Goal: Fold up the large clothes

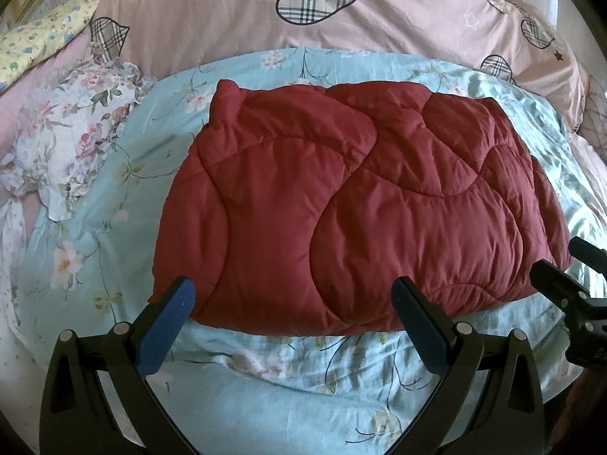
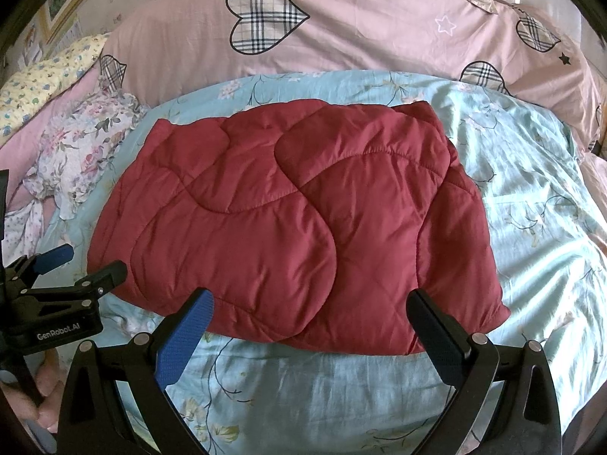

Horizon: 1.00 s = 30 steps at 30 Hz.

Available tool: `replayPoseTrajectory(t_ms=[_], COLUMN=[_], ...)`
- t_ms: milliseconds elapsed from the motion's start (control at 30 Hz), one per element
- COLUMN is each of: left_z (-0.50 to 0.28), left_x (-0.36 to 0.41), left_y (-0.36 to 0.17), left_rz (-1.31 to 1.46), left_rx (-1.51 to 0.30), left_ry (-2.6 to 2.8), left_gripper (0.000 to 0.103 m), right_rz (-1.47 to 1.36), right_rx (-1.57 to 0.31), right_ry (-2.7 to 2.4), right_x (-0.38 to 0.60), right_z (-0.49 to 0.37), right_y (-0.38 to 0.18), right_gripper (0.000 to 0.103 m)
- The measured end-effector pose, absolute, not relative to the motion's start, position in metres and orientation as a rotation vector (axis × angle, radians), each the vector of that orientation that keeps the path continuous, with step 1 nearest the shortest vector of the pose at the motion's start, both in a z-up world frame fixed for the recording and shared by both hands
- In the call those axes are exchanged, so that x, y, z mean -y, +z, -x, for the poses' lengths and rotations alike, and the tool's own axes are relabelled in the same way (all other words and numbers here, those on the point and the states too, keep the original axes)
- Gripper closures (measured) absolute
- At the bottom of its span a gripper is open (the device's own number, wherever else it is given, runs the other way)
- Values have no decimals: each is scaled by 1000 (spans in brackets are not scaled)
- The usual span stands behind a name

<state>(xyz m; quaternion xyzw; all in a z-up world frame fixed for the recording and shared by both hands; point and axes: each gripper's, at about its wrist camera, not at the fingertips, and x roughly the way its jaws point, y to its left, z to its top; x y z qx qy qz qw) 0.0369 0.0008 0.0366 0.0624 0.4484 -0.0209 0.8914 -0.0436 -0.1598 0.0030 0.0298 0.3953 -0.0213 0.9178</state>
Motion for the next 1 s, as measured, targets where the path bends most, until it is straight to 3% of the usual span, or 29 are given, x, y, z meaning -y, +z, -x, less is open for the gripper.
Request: replayPoseTrajectory(t_ms=[1000], left_z=[-37], left_x=[-3], left_y=[39], left_rz=[-112], left_rx=[-929], left_ry=[-39], left_gripper=[0], right_rz=[-72], right_rx=[-807], right_ry=[-45], right_x=[160], right_z=[45], right_y=[7], right_gripper=[1])
